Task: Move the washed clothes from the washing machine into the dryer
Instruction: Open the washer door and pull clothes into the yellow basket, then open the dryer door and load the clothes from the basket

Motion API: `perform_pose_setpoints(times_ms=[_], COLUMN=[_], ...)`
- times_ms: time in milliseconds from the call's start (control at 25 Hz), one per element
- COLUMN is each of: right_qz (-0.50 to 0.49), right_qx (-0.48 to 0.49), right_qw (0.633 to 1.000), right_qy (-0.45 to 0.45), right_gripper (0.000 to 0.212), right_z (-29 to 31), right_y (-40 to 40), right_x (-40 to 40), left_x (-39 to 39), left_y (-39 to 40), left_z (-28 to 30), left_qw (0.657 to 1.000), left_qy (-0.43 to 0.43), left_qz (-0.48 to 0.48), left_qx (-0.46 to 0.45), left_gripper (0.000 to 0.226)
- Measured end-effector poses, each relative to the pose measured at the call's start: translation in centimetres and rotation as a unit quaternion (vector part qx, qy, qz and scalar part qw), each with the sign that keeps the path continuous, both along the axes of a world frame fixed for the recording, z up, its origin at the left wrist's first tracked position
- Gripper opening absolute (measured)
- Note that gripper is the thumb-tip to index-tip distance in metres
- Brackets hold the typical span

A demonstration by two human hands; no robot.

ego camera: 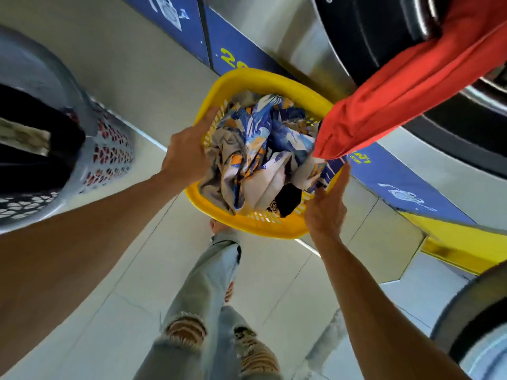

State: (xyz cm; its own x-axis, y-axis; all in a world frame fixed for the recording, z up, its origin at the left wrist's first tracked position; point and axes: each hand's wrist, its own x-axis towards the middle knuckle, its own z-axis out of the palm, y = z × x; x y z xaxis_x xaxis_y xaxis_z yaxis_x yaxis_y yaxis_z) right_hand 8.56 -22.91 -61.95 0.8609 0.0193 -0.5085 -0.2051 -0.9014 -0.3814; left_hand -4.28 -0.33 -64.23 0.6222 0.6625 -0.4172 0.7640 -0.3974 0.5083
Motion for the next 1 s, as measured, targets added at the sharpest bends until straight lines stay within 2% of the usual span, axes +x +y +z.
perform_pose_setpoints(times_ms=[120, 200, 400, 560, 720, 840, 1000], right_qz=[-0.032, -0.031, 0.056, 0.019, -0.011, -0.021, -0.042], right_qx=[0.007, 0.007, 0.000, 0.013, 0.032, 0.035, 0.036], right_qw=[0.999, 0.998, 0.994, 0.997, 0.997, 0.996, 0.994], right_qy=[0.039, 0.052, 0.093, 0.071, 0.076, 0.080, 0.096], right_gripper=[0.072, 0.074, 0.099, 0.097, 0.089, 0.084, 0.089], right_z=[2.9, 5.6, 12.8, 18.4, 22.1, 23.8, 23.9], right_y=[-2.3, -4.8, -12.8, -18.8, -21.6, -22.9, -24.2], right_x=[-2.6, -5.3, -12.5, -18.7, -24.6, -27.9, -32.6], left_x=[-1.5, -4.0, -12.0, -16.1, -19.3, -21.8, -24.2], left_y=[-2.2, -4.5, -11.3, -15.4, -16.7, -17.7, -18.8], left_z=[3.8, 6.6, 13.5, 20.0, 24.7, 26.5, 27.8], left_qw=[0.999, 0.998, 0.989, 0.987, 0.976, 0.971, 0.969], left_qy=[-0.017, 0.001, 0.060, 0.058, 0.102, 0.123, 0.128], left_qz=[0.010, -0.005, -0.018, -0.090, -0.146, -0.166, -0.188], left_qx=[-0.042, -0.061, -0.133, -0.116, -0.122, -0.117, -0.099], left_gripper=[0.081, 0.082, 0.082, 0.086, 0.089, 0.085, 0.082])
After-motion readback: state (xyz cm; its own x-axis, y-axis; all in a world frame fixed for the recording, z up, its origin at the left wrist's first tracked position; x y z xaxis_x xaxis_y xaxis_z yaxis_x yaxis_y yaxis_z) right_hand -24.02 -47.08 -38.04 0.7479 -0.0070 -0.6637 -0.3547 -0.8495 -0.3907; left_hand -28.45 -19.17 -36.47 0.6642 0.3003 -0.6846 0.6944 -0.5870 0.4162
